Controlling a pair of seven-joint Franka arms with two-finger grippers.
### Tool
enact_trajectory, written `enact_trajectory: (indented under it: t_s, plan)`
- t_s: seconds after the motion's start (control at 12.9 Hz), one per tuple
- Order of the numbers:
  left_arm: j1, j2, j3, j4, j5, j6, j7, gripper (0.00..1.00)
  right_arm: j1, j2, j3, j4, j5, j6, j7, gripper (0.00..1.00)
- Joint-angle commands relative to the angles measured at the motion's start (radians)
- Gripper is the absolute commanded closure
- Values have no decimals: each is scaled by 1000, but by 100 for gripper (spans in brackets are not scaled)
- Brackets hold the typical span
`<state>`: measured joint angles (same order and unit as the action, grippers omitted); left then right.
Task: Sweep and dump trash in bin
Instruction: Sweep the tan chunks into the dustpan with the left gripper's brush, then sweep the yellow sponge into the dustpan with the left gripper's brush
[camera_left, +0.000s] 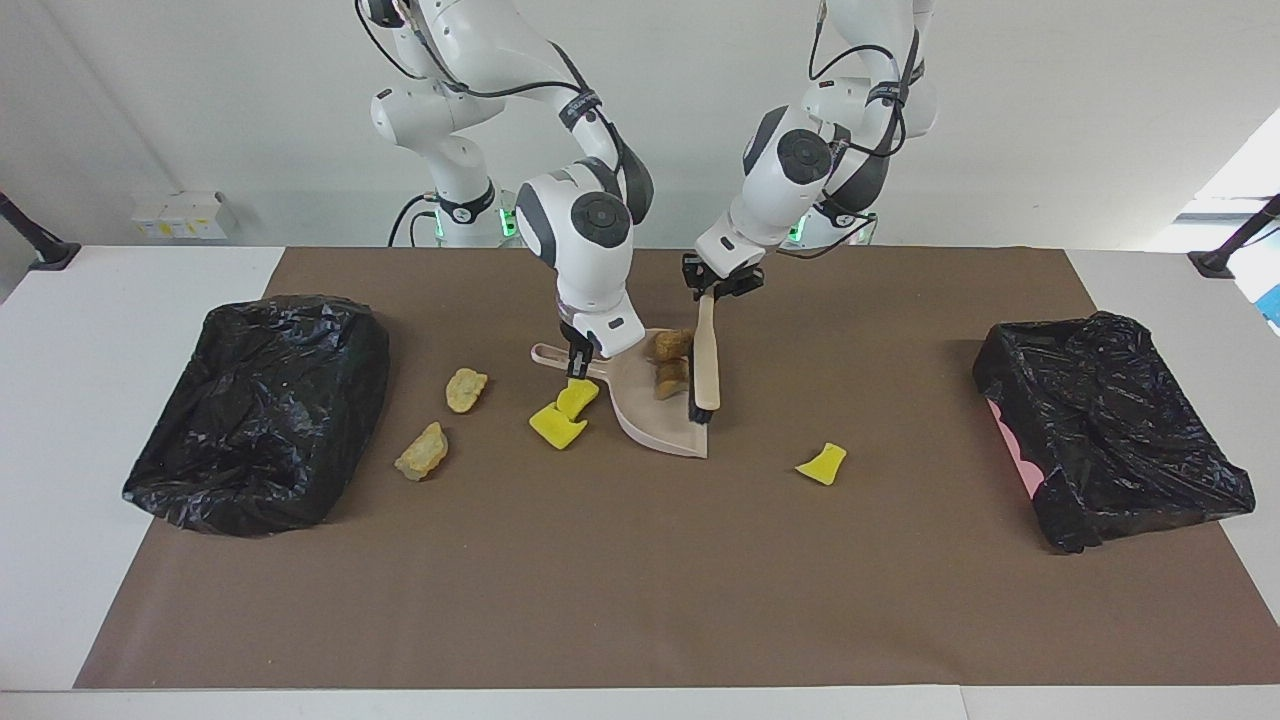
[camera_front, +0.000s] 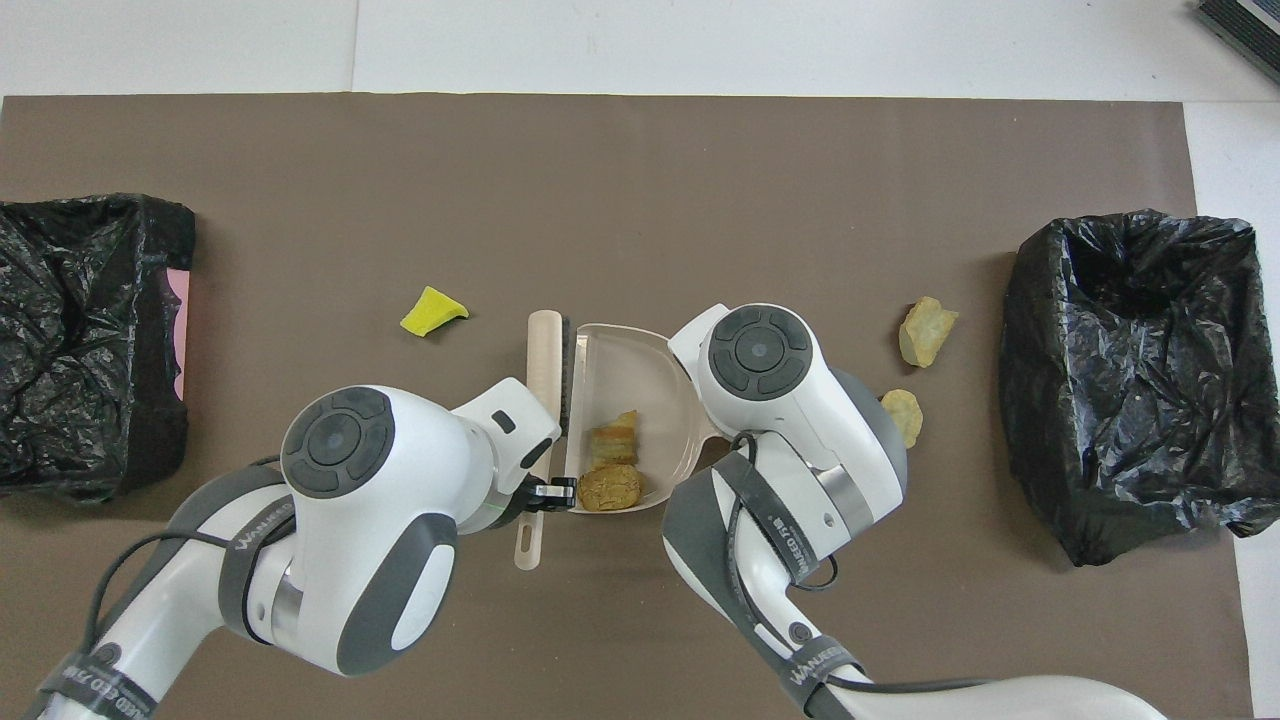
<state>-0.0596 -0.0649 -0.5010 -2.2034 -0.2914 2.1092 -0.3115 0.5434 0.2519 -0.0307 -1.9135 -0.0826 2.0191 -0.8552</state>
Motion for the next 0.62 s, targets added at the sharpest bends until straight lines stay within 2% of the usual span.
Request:
enact_trajectory:
  t_s: [0.0, 0.31, 0.54]
  plan:
    - [14, 48, 106, 43, 165, -9, 40, 100, -13, 1, 6, -10, -20, 26, 19, 100]
    - [15, 141, 313, 158, 302, -72, 274, 100, -13, 1, 6, -10, -20, 24, 19, 100]
    - [18, 183, 325, 147, 385, -74, 379, 100, -13, 1, 6, -12, -19, 24, 21, 100]
